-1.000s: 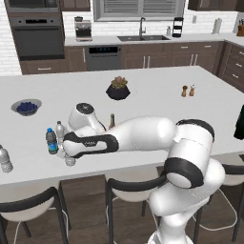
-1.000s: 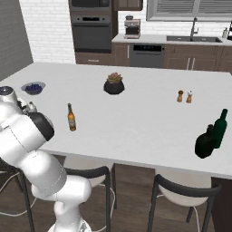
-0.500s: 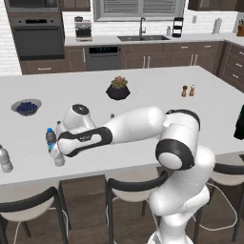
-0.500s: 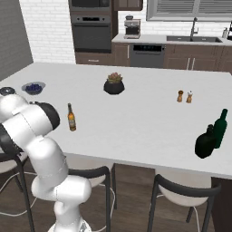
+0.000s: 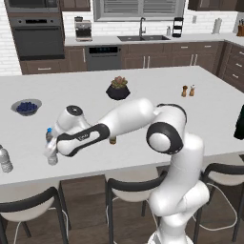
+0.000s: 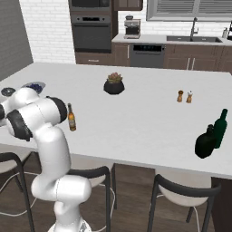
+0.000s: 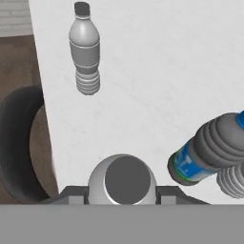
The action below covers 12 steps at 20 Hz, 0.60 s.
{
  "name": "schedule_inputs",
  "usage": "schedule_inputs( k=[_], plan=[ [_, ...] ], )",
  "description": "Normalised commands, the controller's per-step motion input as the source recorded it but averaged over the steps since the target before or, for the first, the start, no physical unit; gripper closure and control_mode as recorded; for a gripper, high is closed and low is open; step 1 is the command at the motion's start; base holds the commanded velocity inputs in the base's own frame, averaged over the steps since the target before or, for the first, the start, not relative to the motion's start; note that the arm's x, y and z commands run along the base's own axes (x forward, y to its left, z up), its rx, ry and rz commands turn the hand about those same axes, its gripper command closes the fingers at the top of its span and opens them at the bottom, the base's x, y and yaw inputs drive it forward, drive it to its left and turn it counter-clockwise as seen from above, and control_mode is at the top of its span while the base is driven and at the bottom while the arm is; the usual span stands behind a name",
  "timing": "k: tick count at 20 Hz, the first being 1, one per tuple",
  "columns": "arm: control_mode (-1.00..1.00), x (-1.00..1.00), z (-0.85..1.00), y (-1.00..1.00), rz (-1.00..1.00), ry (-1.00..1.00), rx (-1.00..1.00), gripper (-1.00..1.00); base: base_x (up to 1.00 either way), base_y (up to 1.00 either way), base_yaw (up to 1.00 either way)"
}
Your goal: Move the plastic bottles in the middle to the plastics group, and the glass bottles in the middle to the glass group.
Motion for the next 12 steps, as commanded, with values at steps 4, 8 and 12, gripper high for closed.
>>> schedule_inputs(
  k=[4,8,12],
  plan=[
    [-1.00,0.18,0.00,0.28,0.00,0.00,0.00,1.00,0.00,0.00,0.00],
    [-1.00,0.17,-0.04,0.24,0.00,0.00,0.00,1.00,0.00,0.00,0.00],
    [-1.00,0.27,-0.15,0.18,0.00,0.00,0.00,1.00,0.00,0.00,0.00]
  ],
)
